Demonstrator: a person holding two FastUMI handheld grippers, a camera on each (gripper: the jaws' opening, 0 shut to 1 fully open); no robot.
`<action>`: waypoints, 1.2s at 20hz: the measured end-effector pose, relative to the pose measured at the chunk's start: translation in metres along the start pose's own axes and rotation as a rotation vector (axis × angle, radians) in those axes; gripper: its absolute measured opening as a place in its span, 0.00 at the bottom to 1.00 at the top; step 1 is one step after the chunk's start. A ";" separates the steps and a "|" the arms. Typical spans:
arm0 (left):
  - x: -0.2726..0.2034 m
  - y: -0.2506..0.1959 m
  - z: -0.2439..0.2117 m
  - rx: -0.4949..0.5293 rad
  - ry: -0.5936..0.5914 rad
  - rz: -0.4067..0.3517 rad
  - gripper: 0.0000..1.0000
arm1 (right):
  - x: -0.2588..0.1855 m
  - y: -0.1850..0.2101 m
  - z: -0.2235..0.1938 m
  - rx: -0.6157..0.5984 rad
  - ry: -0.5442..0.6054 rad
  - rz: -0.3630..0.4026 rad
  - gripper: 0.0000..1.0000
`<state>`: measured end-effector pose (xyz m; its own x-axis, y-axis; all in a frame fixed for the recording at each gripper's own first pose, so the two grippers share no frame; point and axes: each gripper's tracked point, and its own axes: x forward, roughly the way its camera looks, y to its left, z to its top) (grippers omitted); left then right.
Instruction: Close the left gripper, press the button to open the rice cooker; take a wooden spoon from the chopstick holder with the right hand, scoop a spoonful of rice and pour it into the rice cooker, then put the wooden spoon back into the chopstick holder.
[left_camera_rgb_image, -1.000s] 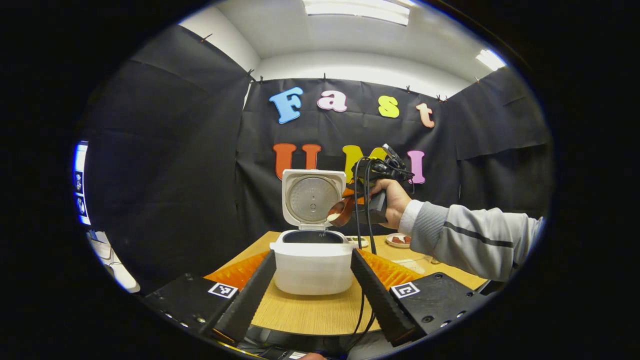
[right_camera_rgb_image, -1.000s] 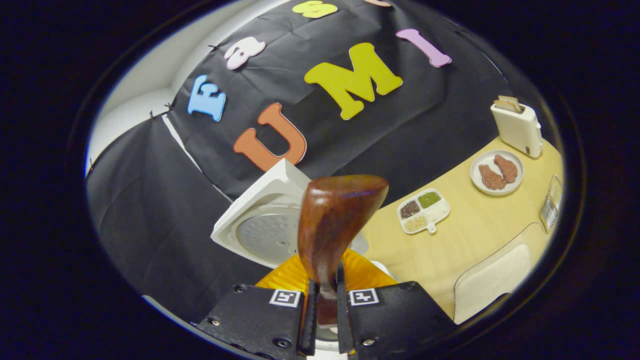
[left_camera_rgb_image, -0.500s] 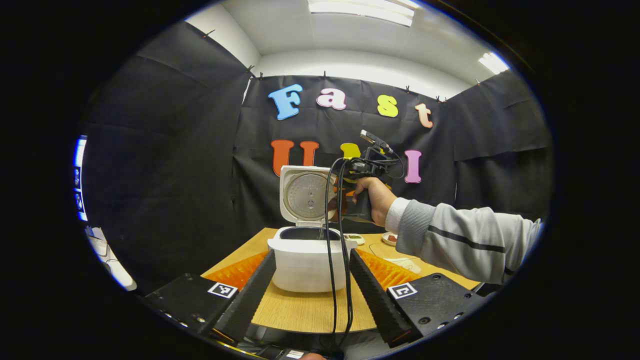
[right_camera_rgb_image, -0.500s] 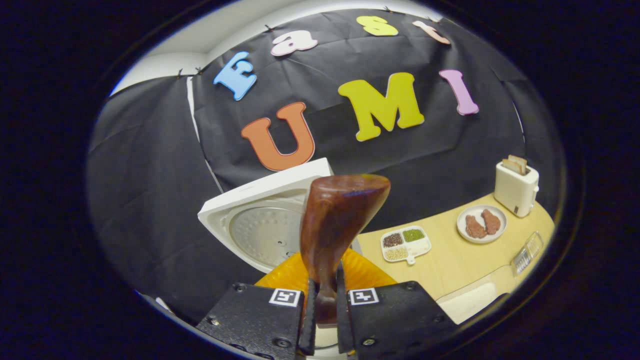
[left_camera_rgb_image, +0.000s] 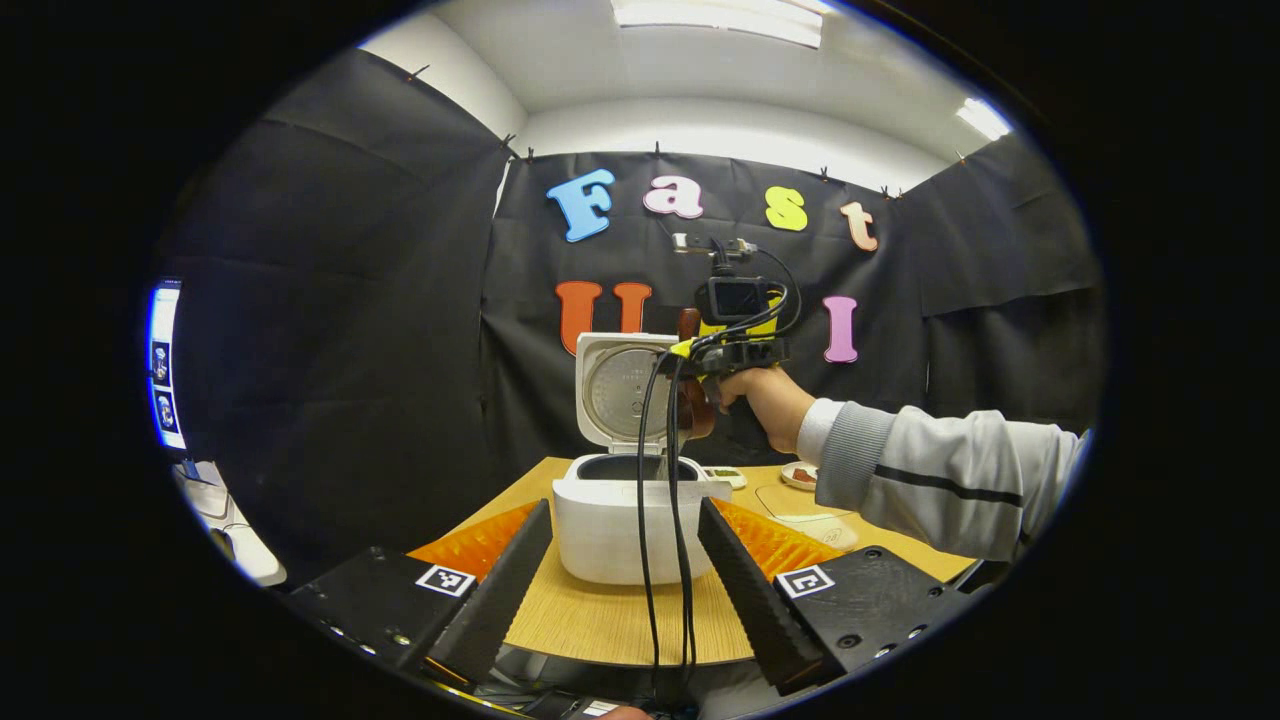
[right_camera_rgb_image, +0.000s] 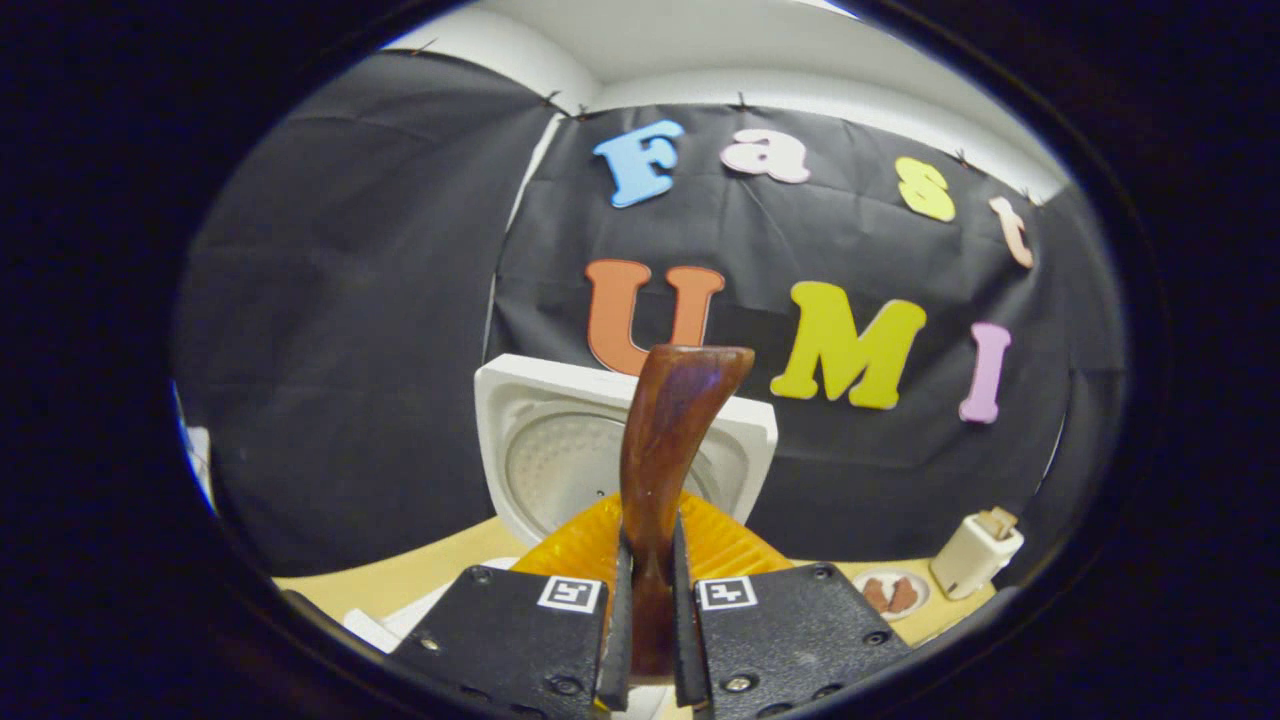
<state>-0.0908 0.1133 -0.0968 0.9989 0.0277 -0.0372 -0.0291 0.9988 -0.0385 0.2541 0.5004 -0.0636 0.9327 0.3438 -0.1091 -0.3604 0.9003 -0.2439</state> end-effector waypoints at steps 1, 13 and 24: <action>0.000 -0.001 0.000 -0.001 0.000 -0.002 0.94 | -0.002 0.003 0.000 -0.039 -0.009 0.002 0.22; 0.003 -0.004 -0.002 0.013 0.012 -0.014 0.94 | -0.013 -0.011 -0.003 -0.087 -0.014 0.010 0.21; 0.014 -0.029 0.003 0.018 -0.008 -0.016 0.94 | -0.053 -0.102 -0.020 -0.026 -0.033 -0.027 0.19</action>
<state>-0.0760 0.0851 -0.0927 0.9995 0.0117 -0.0283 -0.0122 0.9997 -0.0209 0.2412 0.3853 -0.0519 0.9420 0.3282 -0.0700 -0.3346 0.9026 -0.2710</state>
